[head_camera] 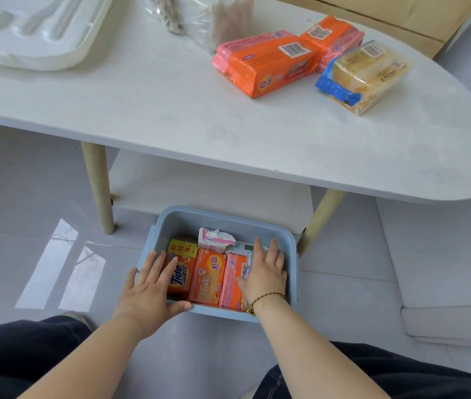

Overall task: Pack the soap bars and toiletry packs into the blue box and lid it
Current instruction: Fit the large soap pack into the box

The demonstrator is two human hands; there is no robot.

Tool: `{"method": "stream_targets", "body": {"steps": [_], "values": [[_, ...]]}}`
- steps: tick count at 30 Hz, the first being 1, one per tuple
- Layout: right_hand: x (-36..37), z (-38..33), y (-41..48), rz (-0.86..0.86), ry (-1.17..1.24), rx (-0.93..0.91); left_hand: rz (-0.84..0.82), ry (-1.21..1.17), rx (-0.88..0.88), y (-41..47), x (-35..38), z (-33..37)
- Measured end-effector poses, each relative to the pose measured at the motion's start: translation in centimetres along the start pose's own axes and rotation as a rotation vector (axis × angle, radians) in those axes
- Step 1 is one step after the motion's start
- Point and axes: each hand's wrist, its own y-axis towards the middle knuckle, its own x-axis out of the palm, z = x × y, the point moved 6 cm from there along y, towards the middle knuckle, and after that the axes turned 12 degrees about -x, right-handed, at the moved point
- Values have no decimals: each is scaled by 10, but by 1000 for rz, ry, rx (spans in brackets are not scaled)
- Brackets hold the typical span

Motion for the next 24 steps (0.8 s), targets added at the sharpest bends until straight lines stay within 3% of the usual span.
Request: {"method": "stream_targets", "body": {"steps": [4, 8, 24], "values": [[1, 6, -4, 50, 45, 155, 105, -326, -120, -2, -14, -13], [3, 5, -3, -6, 103, 212, -67, -673, -194, 1, -11, -24], [12, -96, 10, 57, 289, -107, -245, -736, -100, 6, -11, -32]]}}
